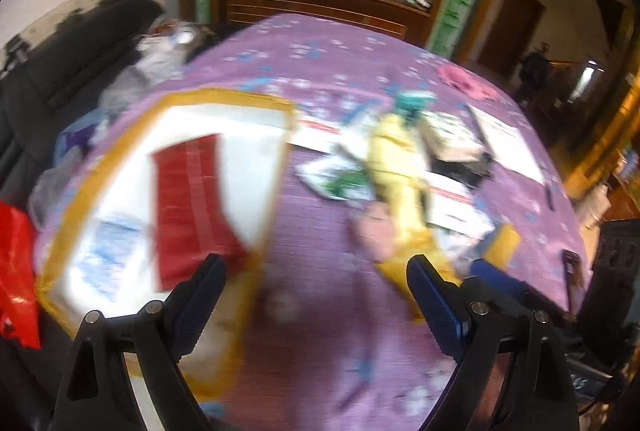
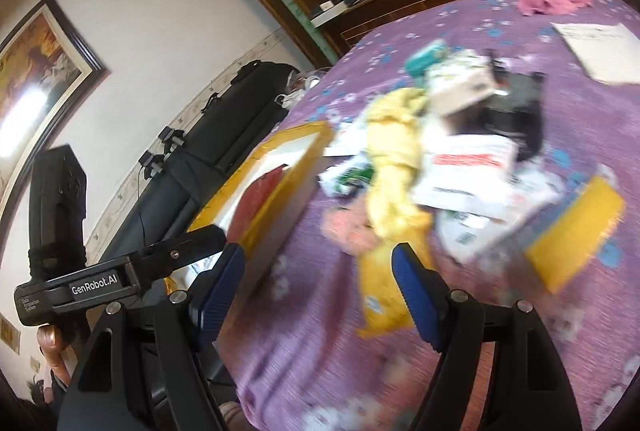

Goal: Organize soft objects
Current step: 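Move both tools back toward the pile of items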

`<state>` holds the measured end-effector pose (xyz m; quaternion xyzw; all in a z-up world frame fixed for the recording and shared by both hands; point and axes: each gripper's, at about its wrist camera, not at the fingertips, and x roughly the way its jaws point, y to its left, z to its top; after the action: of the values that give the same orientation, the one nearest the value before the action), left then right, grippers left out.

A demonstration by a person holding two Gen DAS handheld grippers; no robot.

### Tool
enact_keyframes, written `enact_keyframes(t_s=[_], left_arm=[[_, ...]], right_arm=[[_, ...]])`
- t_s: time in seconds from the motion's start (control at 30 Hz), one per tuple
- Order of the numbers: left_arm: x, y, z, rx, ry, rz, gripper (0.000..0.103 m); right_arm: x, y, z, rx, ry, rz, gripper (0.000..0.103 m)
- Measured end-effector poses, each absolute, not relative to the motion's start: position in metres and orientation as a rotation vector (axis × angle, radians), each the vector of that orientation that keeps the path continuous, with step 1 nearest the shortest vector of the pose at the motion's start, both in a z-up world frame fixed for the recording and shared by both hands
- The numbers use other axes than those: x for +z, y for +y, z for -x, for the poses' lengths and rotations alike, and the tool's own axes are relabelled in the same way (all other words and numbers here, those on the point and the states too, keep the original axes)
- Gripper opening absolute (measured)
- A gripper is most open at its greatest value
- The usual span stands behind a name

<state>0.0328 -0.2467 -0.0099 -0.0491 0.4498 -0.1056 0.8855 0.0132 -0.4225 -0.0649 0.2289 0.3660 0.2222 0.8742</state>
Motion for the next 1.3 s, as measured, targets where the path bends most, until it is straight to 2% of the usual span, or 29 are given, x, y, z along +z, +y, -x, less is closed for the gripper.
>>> enact_keyframes(t_s=[0.17, 0.3, 0.5, 0.8, 1.03, 1.3], left_arm=[[-0.018, -0.276, -0.029, -0.279, 0.95, 0.141, 0.094], [-0.029, -0.295, -0.033, -0.331, 1.011, 0.057, 0.095], [-0.056, -0.299, -0.042, -0.353, 1.106, 0.099, 0.095], [-0.061, -0.291, -0.042, -0.354, 1.068, 0.105, 0.095], [-0.056, -0.284, -0.04, -0.371, 1.031, 0.141, 0.095], [-0.058, -0.291, -0.045, -0.449, 1.086, 0.157, 0.095]], right_arm=[[-0.078, -0.449, -0.007, 0.386, 0.807, -0.492, 0.075], [-0.083, -0.459, 0.0, 0.297, 0.83, -0.438, 0.075], [-0.095, -0.466, 0.008, 0.246, 0.882, -0.423, 0.076], [-0.097, -0.46, 0.01, 0.229, 0.888, -0.39, 0.082], [-0.094, -0.468, 0.009, 0.272, 0.884, -0.434, 0.082], [-0.07, -0.492, 0.01, 0.173, 0.835, -0.479, 0.082]])
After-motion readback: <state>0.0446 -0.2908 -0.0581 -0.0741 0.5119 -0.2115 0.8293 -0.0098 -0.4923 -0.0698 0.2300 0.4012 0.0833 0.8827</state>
